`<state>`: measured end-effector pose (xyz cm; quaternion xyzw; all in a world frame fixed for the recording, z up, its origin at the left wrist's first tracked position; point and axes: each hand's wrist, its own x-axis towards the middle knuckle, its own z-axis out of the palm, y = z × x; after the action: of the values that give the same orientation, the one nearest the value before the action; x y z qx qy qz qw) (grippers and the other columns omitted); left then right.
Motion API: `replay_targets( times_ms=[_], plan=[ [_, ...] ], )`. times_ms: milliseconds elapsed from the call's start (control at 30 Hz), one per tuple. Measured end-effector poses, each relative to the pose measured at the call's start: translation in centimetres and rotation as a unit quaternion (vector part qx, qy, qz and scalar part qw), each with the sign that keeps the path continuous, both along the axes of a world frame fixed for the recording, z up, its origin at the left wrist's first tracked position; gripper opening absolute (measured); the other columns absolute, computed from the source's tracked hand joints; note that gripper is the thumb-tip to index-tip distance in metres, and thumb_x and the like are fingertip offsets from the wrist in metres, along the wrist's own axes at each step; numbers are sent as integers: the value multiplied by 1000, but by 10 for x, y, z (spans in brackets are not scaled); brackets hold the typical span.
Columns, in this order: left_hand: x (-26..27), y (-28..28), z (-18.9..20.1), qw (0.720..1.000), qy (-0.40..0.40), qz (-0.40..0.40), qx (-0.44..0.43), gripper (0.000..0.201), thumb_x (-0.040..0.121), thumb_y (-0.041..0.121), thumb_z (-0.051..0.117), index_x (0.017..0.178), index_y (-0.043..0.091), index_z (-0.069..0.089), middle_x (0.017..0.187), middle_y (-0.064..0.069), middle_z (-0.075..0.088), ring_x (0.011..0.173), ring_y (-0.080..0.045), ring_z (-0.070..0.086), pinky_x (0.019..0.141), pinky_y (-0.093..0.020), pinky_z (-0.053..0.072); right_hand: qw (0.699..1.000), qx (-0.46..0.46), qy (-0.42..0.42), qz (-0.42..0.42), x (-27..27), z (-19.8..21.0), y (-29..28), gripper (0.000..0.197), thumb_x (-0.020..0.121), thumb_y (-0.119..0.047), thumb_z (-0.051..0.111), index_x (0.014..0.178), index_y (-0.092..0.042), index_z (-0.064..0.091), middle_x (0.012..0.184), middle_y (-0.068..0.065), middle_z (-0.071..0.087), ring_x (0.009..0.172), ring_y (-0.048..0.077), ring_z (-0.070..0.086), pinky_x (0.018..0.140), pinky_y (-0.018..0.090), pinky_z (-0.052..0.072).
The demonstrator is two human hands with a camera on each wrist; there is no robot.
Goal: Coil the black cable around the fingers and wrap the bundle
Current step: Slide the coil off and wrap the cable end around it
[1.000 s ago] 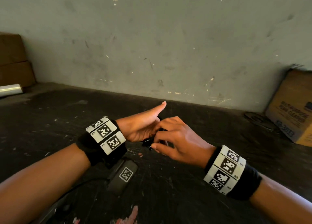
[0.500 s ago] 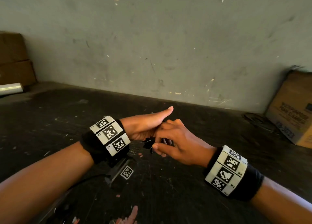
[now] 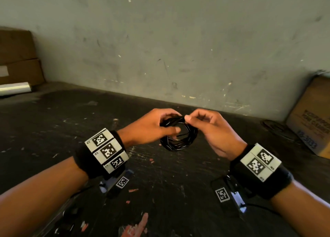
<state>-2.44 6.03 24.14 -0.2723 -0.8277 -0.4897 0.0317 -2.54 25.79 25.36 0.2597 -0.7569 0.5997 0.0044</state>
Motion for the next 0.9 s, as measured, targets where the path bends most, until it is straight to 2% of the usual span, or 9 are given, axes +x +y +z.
replay_targets(
  times_ms=[133, 200, 267, 367, 433, 500, 633, 767, 900],
  plan=[
    [4, 6, 2, 992, -60, 15, 108, 17, 94, 5, 53, 109, 6, 61, 56, 2, 54, 54, -12, 58, 66, -31, 55, 998, -42, -41, -29, 1, 4, -7, 15, 92, -13, 57, 82, -4, 65, 76, 7, 60, 71, 14, 54, 69, 22, 43],
    [5, 14, 2, 980, -78, 56, 174, 18, 93, 0, 46, 94, 7, 62, 53, 2, 36, 43, -9, 38, 47, -29, 41, 997, -46, -53, -41, 1, 4, -10, 17, 92, -16, 58, 81, -7, 66, 79, 13, 57, 75, 22, 49, 72, 30, 40],
    [2, 20, 2, 970, -71, 98, 213, 22, 89, 0, 42, 79, 9, 60, 48, 7, 29, 38, -7, 27, 43, -24, 25, 997, -30, -50, -50, 2, 3, -14, 20, 93, -21, 58, 80, -7, 66, 79, 14, 57, 74, 22, 49, 73, 34, 40],
    [-4, 25, -1, 967, -33, 142, 211, 23, 84, 6, 43, 66, 15, 54, 39, 13, 30, 35, -3, 26, 44, -22, 20, 990, 54, 66, -115, 0, 1, -19, 27, 92, -28, 59, 82, -3, 63, 70, 7, 58, 63, 14, 50, 66, 31, 42],
    [-6, 25, -1, 963, -20, 153, 219, 23, 81, 10, 44, 62, 19, 50, 39, 13, 33, 36, -3, 27, 45, -25, 20, 950, 134, 213, -183, 0, 0, -20, 25, 92, -33, 57, 91, -8, 59, 78, 3, 62, 67, 13, 56, 65, 30, 47],
    [-8, 23, 1, 962, -8, 155, 226, 26, 82, 9, 43, 59, 22, 48, 39, 13, 35, 37, -4, 29, 45, -26, 21, 892, 240, 328, -198, 1, -3, -20, 35, 92, -38, 50, 115, -11, 52, 105, 7, 64, 91, 21, 62, 80, 36, 51],
    [-5, 18, 5, 963, 31, 164, 213, 18, 85, 9, 44, 68, 8, 51, 42, 11, 39, 40, -5, 33, 45, -29, 25, 792, 396, 407, -223, 1, -15, -34, 50, 90, -40, 45, 125, -5, 45, 109, 12, 64, 95, 29, 63, 83, 40, 49],
    [4, 11, 5, 961, 52, 207, 178, 27, 89, 4, 44, 65, 12, 51, 43, 12, 46, 39, -1, 38, 43, -18, 29, 773, 366, 456, -246, -7, -14, -49, 75, 80, -34, 67, 137, -2, 31, 111, 17, 61, 92, 31, 63, 80, 43, 52],
    [10, -3, 6, 959, 71, 231, 145, 32, 90, 5, 43, 61, 16, 53, 43, 10, 47, 39, -3, 37, 43, -20, 30, 765, 330, 511, -212, -13, -15, -66, 80, 78, -24, 69, 140, -11, 20, 122, 23, 57, 97, 35, 60, 84, 46, 51]
  ],
)
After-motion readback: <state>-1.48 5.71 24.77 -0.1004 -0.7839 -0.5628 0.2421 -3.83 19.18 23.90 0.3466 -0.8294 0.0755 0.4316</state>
